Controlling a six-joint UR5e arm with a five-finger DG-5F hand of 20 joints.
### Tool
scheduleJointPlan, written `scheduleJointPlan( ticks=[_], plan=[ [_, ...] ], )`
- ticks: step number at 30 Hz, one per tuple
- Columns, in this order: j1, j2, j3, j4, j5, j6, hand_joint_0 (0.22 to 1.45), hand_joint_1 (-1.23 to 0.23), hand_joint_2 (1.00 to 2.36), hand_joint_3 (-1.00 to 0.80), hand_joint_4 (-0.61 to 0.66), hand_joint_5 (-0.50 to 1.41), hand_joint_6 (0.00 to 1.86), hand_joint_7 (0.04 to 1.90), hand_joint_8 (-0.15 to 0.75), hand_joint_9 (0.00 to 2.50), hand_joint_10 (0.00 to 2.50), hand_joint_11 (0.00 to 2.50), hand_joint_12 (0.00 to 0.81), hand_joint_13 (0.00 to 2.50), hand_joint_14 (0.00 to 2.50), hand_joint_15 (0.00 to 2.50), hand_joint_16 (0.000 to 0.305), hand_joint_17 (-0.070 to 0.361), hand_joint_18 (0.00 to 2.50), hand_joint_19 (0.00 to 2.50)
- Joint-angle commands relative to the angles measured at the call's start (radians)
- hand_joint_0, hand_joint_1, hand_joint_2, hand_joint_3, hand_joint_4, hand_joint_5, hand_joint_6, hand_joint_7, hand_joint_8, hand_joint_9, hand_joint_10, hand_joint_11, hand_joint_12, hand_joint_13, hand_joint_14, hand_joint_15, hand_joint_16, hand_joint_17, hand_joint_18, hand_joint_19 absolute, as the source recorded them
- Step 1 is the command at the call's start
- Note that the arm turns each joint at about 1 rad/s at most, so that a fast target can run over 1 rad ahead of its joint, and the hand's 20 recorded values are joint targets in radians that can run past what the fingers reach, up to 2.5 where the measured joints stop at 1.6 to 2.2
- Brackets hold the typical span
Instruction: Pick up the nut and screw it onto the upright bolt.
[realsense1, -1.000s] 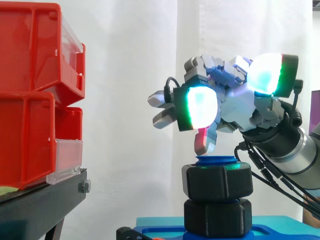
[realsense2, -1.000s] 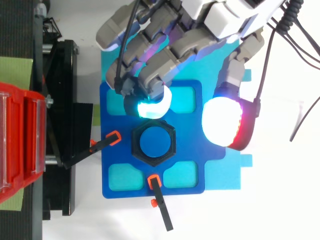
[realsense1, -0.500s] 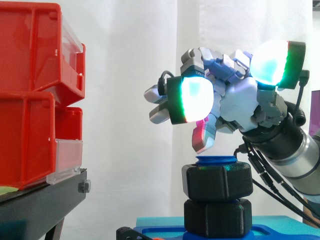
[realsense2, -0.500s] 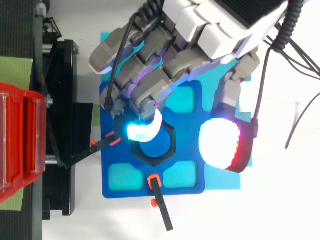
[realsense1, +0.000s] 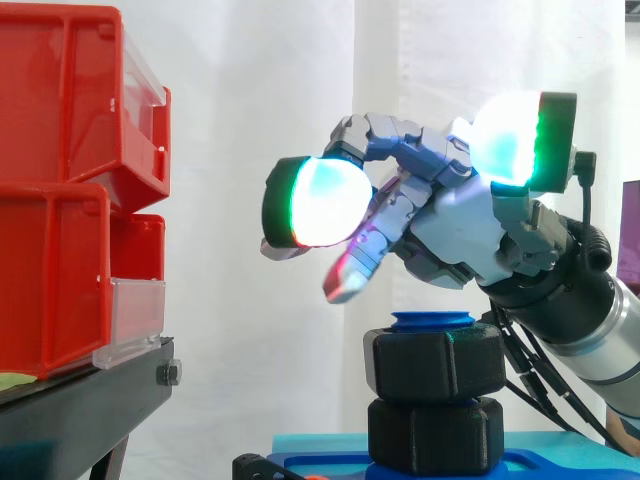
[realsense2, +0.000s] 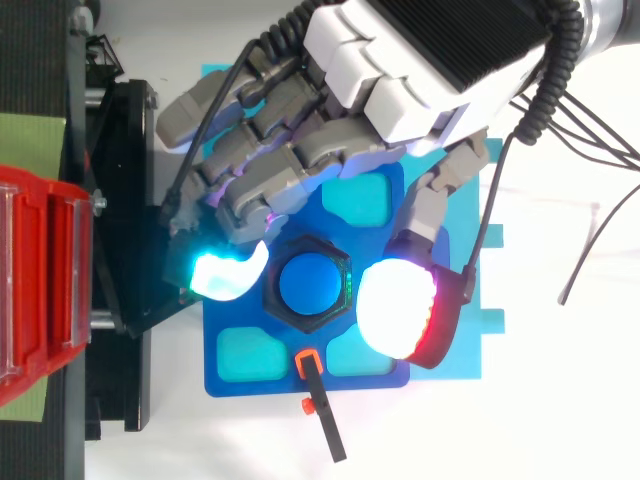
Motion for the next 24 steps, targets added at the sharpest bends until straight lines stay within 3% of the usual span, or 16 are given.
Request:
scheduleJointPlan(
  ticks=[1,3,8,15,24],
  plan=[
    [0.003,-0.001,-0.001,0.000,0.000,-0.034,0.51,-0.22,1.00,-0.50,0.21,-0.09,0.50,0.84,0.198,1.03,0.00,0.00,0.214,0.69,0.00,0.00,0.025,0.056,0.46,0.08],
    [0.005,0.001,-0.001,0.002,0.000,-0.057,0.49,-0.24,1.00,-0.50,0.21,-0.09,0.50,0.80,0.204,0.69,0.00,0.00,0.243,0.58,0.00,0.00,0.028,0.063,0.40,0.06],
    [0.009,0.001,-0.001,-0.001,0.000,-0.089,0.48,-0.29,1.00,-0.50,0.19,-0.12,0.50,0.75,0.184,0.40,0.00,0.00,0.268,0.44,0.00,0.00,0.031,0.071,0.26,0.00],
    [0.025,0.001,-0.007,-0.003,-0.022,-0.152,0.47,-0.29,1.00,-0.50,0.19,-0.12,0.50,0.73,0.183,0.35,0.00,0.00,0.276,0.34,0.00,0.00,0.032,0.072,0.12,0.00],
    [0.040,0.001,-0.067,0.025,-0.022,-0.168,0.46,-0.28,1.00,-0.50,0.19,-0.13,0.50,0.73,0.187,0.39,0.00,0.00,0.281,0.31,0.00,0.00,0.032,0.071,0.07,0.00]
  ],
)
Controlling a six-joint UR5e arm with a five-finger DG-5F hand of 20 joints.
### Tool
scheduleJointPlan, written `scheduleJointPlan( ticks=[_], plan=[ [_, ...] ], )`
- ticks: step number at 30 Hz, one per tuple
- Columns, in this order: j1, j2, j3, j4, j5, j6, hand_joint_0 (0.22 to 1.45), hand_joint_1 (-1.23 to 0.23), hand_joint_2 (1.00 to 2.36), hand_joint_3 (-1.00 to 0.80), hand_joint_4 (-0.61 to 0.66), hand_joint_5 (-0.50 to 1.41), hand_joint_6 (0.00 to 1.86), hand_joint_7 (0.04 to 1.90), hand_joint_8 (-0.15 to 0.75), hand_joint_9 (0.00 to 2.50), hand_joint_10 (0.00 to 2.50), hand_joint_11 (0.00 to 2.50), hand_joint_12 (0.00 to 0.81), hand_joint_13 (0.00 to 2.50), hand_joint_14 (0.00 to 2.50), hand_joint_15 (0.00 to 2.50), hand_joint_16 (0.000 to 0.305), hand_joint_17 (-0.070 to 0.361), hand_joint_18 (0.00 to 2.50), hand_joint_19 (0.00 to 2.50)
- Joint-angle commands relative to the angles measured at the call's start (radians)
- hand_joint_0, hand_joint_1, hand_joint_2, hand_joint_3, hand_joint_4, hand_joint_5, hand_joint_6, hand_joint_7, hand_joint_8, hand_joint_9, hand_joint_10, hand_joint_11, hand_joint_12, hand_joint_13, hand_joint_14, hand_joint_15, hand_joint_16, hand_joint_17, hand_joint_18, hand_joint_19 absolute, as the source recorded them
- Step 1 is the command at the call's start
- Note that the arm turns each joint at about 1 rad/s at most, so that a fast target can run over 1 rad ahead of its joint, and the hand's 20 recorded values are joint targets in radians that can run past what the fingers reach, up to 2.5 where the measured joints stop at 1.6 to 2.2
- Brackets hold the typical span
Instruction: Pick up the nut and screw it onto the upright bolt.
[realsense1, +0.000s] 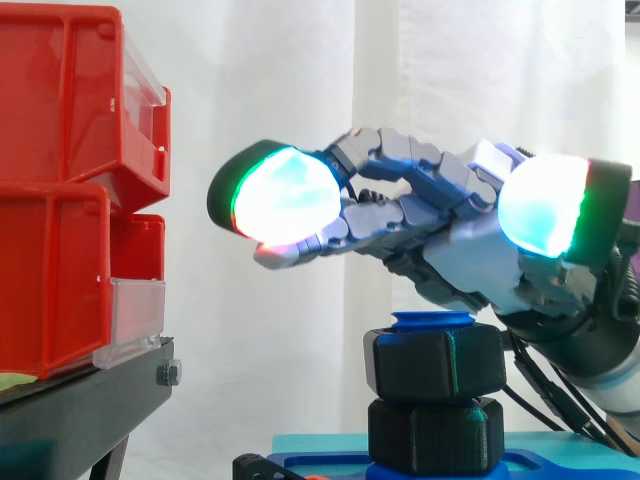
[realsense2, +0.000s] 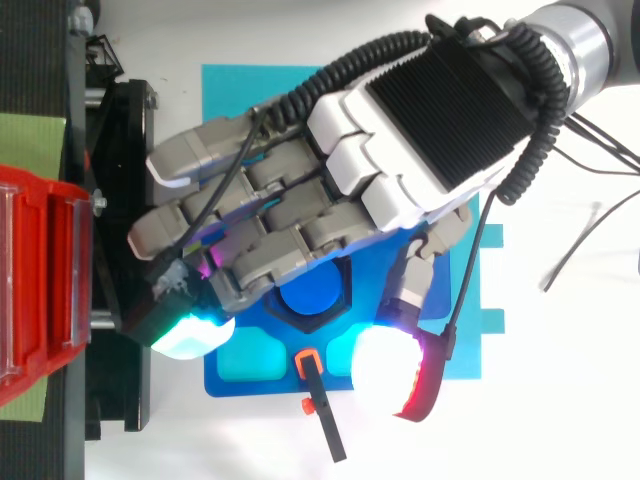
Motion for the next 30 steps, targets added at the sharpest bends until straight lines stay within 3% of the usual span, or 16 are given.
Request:
scheduleJointPlan(
  ticks=[1,13,30],
  plan=[
    [0.005,0.001,-0.026,0.016,-0.002,-0.004,0.46,-0.28,1.00,-0.50,0.19,-0.13,0.50,0.73,0.188,0.39,0.00,0.00,0.281,0.31,0.00,0.00,0.032,0.071,0.07,0.00],
    [0.008,0.001,-0.031,0.022,-0.004,-0.009,0.46,-0.29,1.00,-0.50,0.20,-0.13,0.50,0.74,0.199,0.43,0.00,0.00,0.285,0.31,0.00,0.00,0.032,0.071,0.06,0.00],
    [-0.005,0.001,-0.031,-0.004,-0.004,0.020,0.46,-0.18,1.00,-0.50,0.21,-0.11,0.50,0.78,0.213,0.48,0.00,0.00,0.287,0.35,0.00,0.00,0.032,0.072,0.07,0.00]
  ],
)
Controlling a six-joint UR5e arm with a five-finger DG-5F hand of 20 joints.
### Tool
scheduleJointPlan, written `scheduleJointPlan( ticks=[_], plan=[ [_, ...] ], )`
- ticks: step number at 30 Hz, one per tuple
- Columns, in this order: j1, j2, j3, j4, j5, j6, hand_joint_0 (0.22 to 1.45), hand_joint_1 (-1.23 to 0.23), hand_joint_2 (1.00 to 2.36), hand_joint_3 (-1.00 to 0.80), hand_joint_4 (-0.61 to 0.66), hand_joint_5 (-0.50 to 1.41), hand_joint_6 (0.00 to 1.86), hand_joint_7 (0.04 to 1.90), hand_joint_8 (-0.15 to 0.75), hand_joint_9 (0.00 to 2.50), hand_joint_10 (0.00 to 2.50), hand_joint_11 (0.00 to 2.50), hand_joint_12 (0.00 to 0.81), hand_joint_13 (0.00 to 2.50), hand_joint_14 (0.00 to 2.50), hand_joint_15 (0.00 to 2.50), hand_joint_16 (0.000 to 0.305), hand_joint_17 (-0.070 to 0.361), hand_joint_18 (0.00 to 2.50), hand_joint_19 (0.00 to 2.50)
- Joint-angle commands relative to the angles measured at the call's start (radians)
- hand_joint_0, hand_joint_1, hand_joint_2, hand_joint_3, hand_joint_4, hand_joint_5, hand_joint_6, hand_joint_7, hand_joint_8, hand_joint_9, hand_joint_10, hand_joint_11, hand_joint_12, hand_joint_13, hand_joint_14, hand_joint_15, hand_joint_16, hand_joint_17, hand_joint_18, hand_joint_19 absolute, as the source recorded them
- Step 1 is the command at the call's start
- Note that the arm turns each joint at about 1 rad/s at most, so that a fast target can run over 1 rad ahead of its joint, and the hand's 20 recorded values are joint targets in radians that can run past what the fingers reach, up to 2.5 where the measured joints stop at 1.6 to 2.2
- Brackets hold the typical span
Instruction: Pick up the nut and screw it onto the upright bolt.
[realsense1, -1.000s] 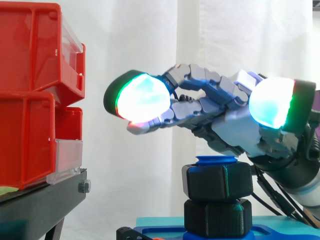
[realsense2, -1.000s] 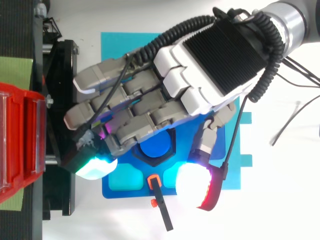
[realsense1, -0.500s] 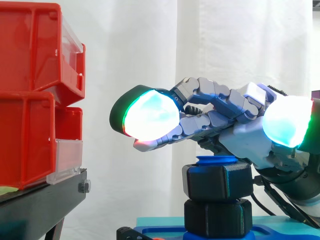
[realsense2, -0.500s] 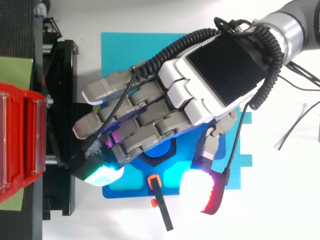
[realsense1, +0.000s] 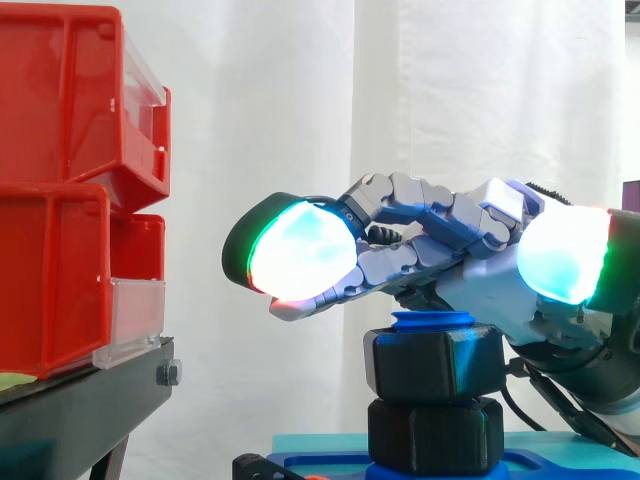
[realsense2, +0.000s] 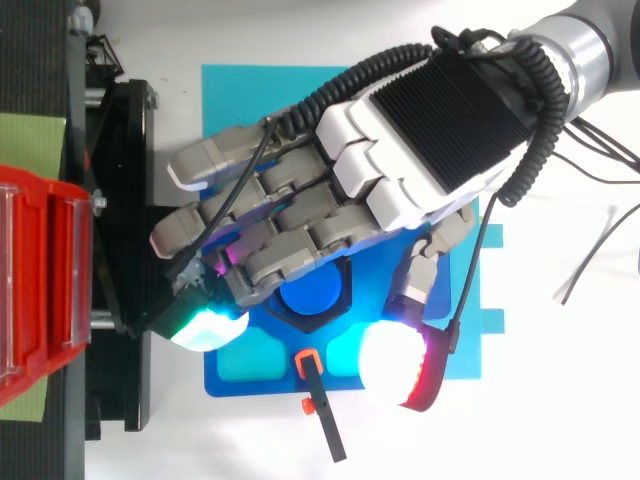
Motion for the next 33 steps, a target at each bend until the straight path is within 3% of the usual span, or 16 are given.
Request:
scheduleJointPlan(
  ticks=[1,5,10,21,25,33],
  plan=[
    [-0.002,-0.001,0.002,-0.001,-0.001,0.012,0.46,-0.18,1.00,-0.50,0.21,-0.11,0.50,0.78,0.215,0.49,0.00,0.00,0.287,0.35,0.00,0.00,0.032,0.072,0.07,0.00],
    [-0.005,0.000,0.002,-0.001,-0.001,0.016,0.47,-0.07,1.00,-0.50,0.20,-0.10,0.50,0.79,0.214,0.52,0.00,0.00,0.282,0.35,0.00,0.00,0.031,0.070,0.07,0.00],
    [-0.008,-0.001,0.002,-0.004,-0.003,0.027,0.47,-0.04,1.00,-0.50,0.20,-0.10,0.50,0.80,0.216,0.53,0.00,0.00,0.280,0.36,0.00,0.00,0.031,0.069,0.07,0.00],
    [-0.016,0.000,0.011,-0.018,-0.001,0.064,0.46,-0.20,1.00,-0.50,0.24,-0.10,0.50,0.82,0.226,0.56,0.00,0.00,0.286,0.39,0.00,0.00,0.031,0.071,0.10,0.00],
    [-0.020,-0.001,0.011,-0.056,0.000,0.062,0.45,-0.25,1.00,-0.50,0.24,-0.10,0.50,0.82,0.228,0.57,0.00,0.00,0.287,0.40,0.00,0.00,0.031,0.071,0.12,0.00],
    [-0.025,-0.001,0.011,-0.105,0.000,0.056,0.46,-0.13,1.00,-0.50,0.23,-0.10,0.50,0.83,0.223,0.57,0.00,0.00,0.284,0.40,0.00,0.00,0.031,0.069,0.11,0.00]
  ],
)
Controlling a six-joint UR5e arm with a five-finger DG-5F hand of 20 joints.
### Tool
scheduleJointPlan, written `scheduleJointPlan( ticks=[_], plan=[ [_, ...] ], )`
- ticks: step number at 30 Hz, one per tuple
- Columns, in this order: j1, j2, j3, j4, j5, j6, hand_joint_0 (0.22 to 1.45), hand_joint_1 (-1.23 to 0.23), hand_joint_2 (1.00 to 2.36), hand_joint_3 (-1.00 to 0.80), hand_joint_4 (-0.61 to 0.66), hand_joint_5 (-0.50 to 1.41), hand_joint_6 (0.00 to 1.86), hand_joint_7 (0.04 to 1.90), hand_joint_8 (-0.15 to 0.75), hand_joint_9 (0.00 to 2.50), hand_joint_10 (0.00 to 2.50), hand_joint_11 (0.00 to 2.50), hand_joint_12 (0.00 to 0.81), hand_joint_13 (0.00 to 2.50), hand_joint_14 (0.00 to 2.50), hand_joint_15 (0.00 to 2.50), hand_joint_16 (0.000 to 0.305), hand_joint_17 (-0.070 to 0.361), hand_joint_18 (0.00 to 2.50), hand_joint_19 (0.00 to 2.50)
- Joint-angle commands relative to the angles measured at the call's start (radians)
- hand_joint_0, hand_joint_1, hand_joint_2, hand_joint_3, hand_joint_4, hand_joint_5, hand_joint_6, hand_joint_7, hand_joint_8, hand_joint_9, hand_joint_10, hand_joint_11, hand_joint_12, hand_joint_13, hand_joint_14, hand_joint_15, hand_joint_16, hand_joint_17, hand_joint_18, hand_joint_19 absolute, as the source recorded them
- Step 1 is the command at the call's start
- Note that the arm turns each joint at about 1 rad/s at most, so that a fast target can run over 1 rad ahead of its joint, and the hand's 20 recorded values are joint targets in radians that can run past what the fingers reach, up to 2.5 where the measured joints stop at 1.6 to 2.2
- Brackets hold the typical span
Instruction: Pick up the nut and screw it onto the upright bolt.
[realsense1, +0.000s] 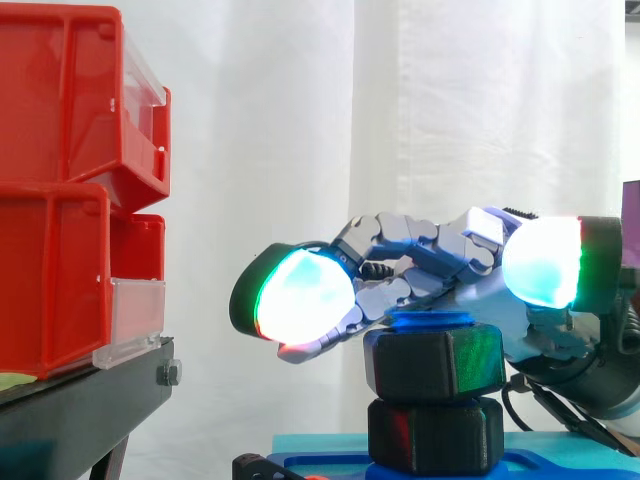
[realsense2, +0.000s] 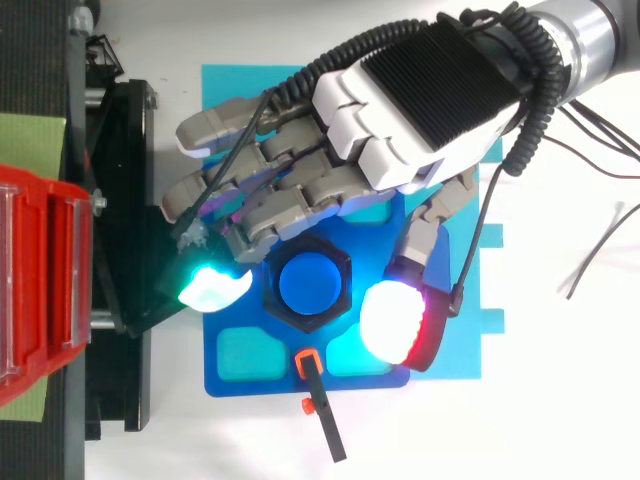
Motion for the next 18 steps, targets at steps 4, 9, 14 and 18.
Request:
scheduleJointPlan(
  ticks=[4,9,14,18],
  plan=[
    [-0.002,0.001,0.000,-0.037,0.000,-0.004,0.47,-0.07,1.00,-0.50,0.22,-0.10,0.50,0.84,0.222,0.58,0.00,0.00,0.282,0.39,0.00,0.00,0.030,0.068,0.11,0.00],
    [-0.004,0.001,0.000,-0.049,-0.003,-0.004,0.48,-0.03,1.00,-0.50,0.22,-0.10,0.50,0.85,0.218,0.58,0.00,0.00,0.280,0.41,0.00,0.00,0.030,0.067,0.10,0.00],
    [-0.007,0.001,0.000,-0.045,-0.003,-0.004,0.48,-0.02,1.00,-0.50,0.23,-0.09,0.50,0.92,0.223,0.60,0.00,0.00,0.279,0.41,0.00,0.00,0.029,0.066,0.11,0.00],
    [-0.012,0.001,0.002,-0.045,-0.012,-0.004,0.48,-0.02,1.00,-0.50,0.24,-0.07,0.50,1.00,0.224,0.62,0.00,0.00,0.277,0.42,0.00,0.00,0.029,0.065,0.11,0.00]
  ],
)
